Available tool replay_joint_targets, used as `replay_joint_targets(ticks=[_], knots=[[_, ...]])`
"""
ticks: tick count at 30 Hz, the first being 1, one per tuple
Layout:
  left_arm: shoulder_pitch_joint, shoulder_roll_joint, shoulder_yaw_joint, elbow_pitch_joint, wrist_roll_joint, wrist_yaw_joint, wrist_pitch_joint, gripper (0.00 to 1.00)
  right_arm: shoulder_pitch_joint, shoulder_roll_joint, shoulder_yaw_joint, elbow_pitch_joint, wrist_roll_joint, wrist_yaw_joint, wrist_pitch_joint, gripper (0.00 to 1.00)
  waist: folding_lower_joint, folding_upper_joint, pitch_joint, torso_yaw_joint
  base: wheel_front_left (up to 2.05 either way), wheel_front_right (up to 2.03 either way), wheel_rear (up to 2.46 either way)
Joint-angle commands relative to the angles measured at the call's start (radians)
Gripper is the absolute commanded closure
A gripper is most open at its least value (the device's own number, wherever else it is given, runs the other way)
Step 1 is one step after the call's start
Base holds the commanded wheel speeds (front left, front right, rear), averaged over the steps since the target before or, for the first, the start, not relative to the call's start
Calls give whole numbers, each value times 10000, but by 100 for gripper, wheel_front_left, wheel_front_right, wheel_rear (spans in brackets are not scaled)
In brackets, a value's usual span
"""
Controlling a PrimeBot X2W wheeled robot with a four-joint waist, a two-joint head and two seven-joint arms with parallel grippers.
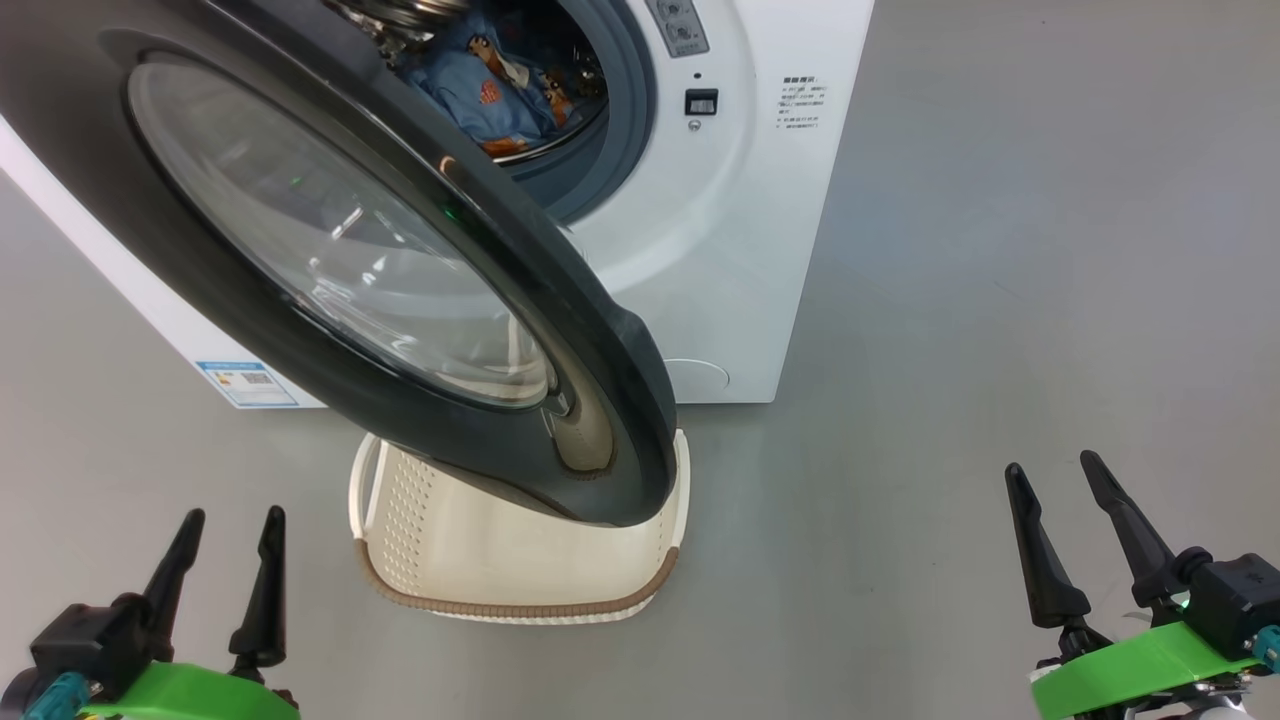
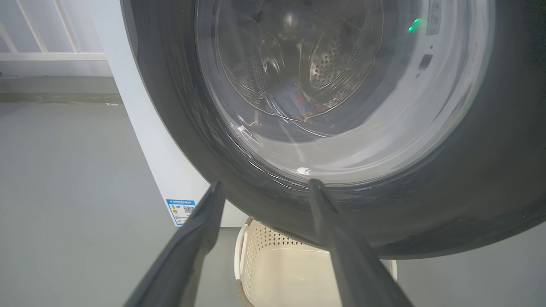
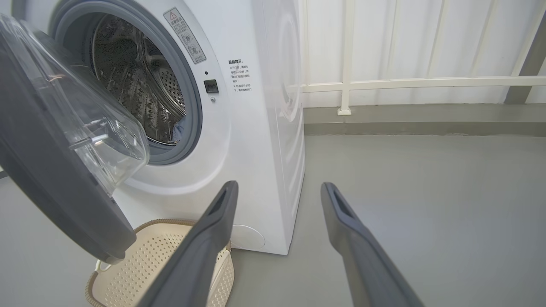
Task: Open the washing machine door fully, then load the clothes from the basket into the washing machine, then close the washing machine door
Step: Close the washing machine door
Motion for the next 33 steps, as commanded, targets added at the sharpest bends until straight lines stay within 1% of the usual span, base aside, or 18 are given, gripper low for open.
replay_joint_targets(ticks=[1, 2, 3, 4, 5, 6, 13, 20, 24, 33], knots=[[-221, 225, 346, -255, 117, -15, -64, 0, 22, -77, 161, -265, -157, 16, -48, 0, 0, 0, 13, 17, 0, 0, 0], [-227, 229, 320, -272, 132, -15, -64, 0, 15, -66, 162, -265, -163, 16, -48, 0, 0, 0, 14, 24, 0, 0, 0], [-233, 229, 298, -284, 148, -15, -64, 0, 10, -55, 165, -264, -167, 16, -48, 11, 0, 0, 13, 32, 0, 0, 0], [-237, 219, 282, -291, 159, -15, -64, 0, 5, -46, 170, -259, -163, 16, -48, 54, 0, 0, 10, 42, 0, 0, 0], [-239, 207, 271, -292, 162, -15, -64, 0, -5, -34, 178, -248, -158, 16, -48, 79, 0, 0, 5, 55, 0, 0, 0], [-241, 194, 264, -296, 164, -15, -64, 0, -34, -13, 205, -252, -133, 16, -48, 100, 0, 0, 4, 65, 0, 0, 0], [-205, 85, 247, -362, 167, -15, -64, 0, -458, 37, 520, -467, -111, 16, -48, 100, 0, 0, -10, 143, 0, 0, 0], [-202, -80, 323, -495, 149, -15, -64, 0, -1419, 132, 1119, -1257, -167, 16, -48, 100, 0, 0, -32, 356, 0, 0, 0], [-173, -142, 310, -488, 150, -15, -64, 0, -1892, 193, 1835, -1910, -230, 16, -48, 100, 0, 0, -114, 528, 0, 0, 0], [-90, -254, 408, -549, 150, -15, -64, 0, -2380, 308, 4026, -3103, -338, 16, -48, 100, 0, 0, -276, 836, 0, 0, 0]])
